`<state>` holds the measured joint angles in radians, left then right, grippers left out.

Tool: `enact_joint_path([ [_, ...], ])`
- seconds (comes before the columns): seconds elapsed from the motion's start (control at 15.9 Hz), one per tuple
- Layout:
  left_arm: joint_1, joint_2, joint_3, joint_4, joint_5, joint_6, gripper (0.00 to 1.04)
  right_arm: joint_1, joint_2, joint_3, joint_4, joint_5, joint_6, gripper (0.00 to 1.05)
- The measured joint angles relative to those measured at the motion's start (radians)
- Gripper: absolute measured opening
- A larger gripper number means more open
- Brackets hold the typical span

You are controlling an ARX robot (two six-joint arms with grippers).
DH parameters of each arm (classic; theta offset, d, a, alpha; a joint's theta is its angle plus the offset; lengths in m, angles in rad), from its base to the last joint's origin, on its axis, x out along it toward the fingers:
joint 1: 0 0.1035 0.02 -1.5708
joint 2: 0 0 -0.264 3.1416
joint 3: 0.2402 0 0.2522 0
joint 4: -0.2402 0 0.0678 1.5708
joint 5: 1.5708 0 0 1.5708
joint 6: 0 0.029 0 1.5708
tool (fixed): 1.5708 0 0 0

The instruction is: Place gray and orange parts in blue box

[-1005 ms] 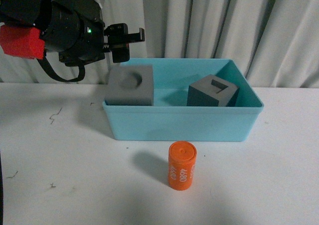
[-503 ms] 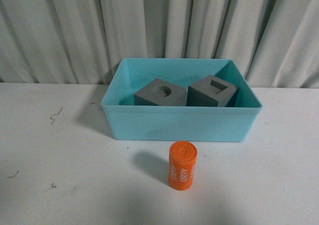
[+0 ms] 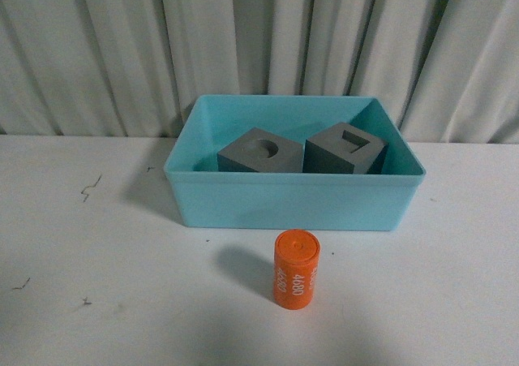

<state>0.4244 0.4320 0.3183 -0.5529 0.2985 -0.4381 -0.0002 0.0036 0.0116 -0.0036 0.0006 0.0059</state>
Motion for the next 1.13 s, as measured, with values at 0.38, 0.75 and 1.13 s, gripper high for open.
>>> enact_joint_path([
  [0.38, -0.165, -0.364, -0.269, 0.579, -0.034, 0.386, 0.45, 0.0, 0.0, 0.0, 0.0, 0.0, 0.0, 0.98],
  [0.75, -0.423, -0.425, -0.308, 0.55, -0.299, 0.423, 0.02, 0.0, 0.0, 0.0, -0.001, 0.0, 0.0, 0.98],
  [1.13, -0.424, -0.425, -0.308, 0.549, -0.299, 0.423, 0.02, 0.0, 0.0, 0.0, -0.001, 0.0, 0.0, 0.98],
])
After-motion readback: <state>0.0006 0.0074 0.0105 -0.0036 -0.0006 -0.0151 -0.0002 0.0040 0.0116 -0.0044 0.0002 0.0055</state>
